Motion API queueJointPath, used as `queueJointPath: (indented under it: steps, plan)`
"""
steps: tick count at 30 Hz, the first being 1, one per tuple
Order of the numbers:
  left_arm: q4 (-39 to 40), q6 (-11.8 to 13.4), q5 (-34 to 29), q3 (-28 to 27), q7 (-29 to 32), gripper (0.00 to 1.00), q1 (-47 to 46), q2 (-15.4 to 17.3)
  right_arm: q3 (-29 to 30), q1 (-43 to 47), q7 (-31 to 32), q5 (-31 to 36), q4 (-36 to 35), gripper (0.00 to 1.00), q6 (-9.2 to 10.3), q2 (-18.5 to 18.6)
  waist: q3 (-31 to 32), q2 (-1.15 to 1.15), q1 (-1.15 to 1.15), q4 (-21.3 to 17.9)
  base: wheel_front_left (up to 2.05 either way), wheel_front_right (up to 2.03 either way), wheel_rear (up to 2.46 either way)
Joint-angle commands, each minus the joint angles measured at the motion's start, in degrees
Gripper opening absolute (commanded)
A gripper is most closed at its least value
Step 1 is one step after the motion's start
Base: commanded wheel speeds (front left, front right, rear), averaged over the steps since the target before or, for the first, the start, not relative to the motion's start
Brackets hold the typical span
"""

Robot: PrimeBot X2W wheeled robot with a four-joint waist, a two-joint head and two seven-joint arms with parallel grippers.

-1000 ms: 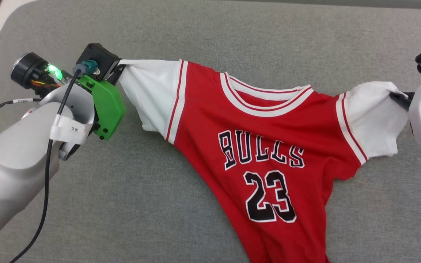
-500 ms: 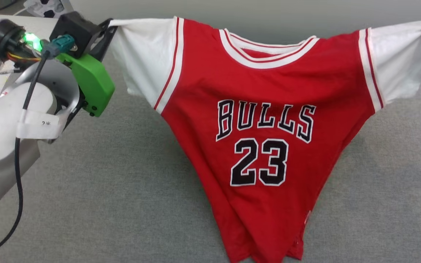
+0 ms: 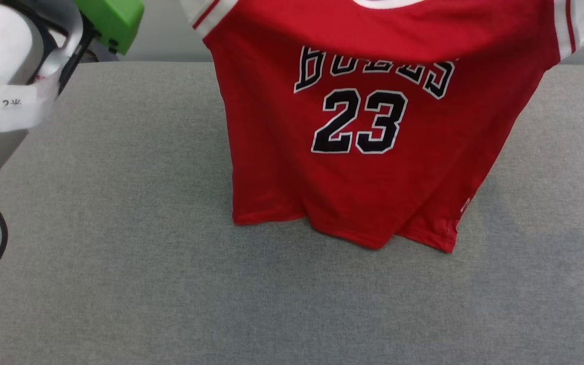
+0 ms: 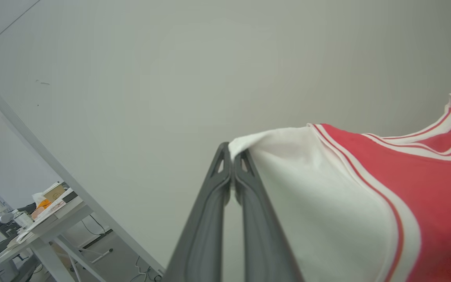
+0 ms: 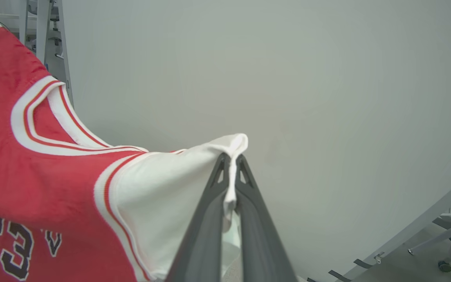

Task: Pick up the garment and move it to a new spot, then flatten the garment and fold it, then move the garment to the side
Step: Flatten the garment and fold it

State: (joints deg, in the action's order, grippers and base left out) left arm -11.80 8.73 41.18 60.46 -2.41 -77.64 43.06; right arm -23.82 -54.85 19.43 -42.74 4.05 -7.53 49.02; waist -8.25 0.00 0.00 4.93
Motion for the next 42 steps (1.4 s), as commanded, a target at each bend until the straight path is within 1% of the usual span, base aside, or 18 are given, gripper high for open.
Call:
queueJointPath:
  steps: [1,4,8,15,21,25,29,33,36,38,42]
  plan:
    - [-0.74,-0.33,-0.51,-0.56,0.12,0.00,-2.03,-0.83,0.51,-2.07,0.05,0.88,-0.05,0.00,0.04,-0.66,-2.55,0.00,0.00,-0.31,0.00,0.00,0.00]
    - [-2.62,-1.10,-0.99,-1.34,0.22,0.00,-5.50,-1.93,1.19,-6.22,0.12,1.97,0.66,0.00,0.04,-1.68,-6.06,0.00,0.00,-0.49,0.00,0.00,0.00]
    - [-6.64,-2.25,-1.83,-3.03,-0.02,0.00,-11.83,-3.45,1.59,-14.64,-0.19,4.18,3.41,0.00,0.04,-3.25,-11.95,0.00,0.00,-0.80,0.00,0.00,0.00]
    - [-14.66,-3.52,-3.90,-6.77,-2.51,0.00,-24.43,-5.24,-1.11,-32.18,-1.48,8.74,11.14,0.00,0.04,-6.53,-21.94,0.00,0.00,-1.49,0.00,0.00,0.00]
    - [-19.98,-4.23,-4.84,-8.67,-5.33,0.00,-31.13,-6.37,-4.79,-43.80,-5.23,11.14,18.93,0.00,0.04,-9.07,-26.49,0.00,0.00,-1.54,0.00,0.00,0.00]
    - [-22.64,-4.25,-4.95,-9.37,-7.27,0.00,-33.07,-7.14,-7.03,-48.43,-8.66,11.74,23.66,0.00,0.04,-10.81,-28.22,0.00,0.00,-1.57,0.00,0.00,0.00]
    - [-25.05,-4.49,-4.89,-9.16,-9.03,0.00,-32.04,-7.71,-10.29,-49.56,-11.20,11.18,26.81,0.00,0.04,-11.88,-29.14,0.00,0.00,-1.61,0.00,0.00,0.00]
    - [-26.74,-4.47,-4.46,-9.07,-10.79,0.00,-28.77,-7.76,-12.84,-47.92,-13.67,9.41,29.67,0.00,0.04,-12.34,-28.89,0.00,0.00,-1.77,0.00,0.00,0.00]
    - [-26.76,-4.25,-4.29,-9.14,-11.93,0.00,-24.69,-7.53,-14.99,-44.77,-14.90,6.94,31.25,0.00,0.04,-13.04,-27.83,0.00,0.00,-1.81,0.00,0.00,0.00]
    - [-26.18,-3.98,-3.84,-9.50,-12.31,0.00,-21.15,-7.43,-17.43,-41.77,-14.98,5.62,31.23,0.00,0.04,-13.02,-26.79,0.00,0.00,-1.63,0.00,0.00,0.00]
    - [-22.79,-2.56,-3.55,-11.50,-12.54,0.00,-13.25,-6.53,-19.75,-36.20,-17.45,2.82,30.67,0.00,0.04,-12.63,-24.46,0.00,0.00,-1.55,0.00,0.00,0.00]
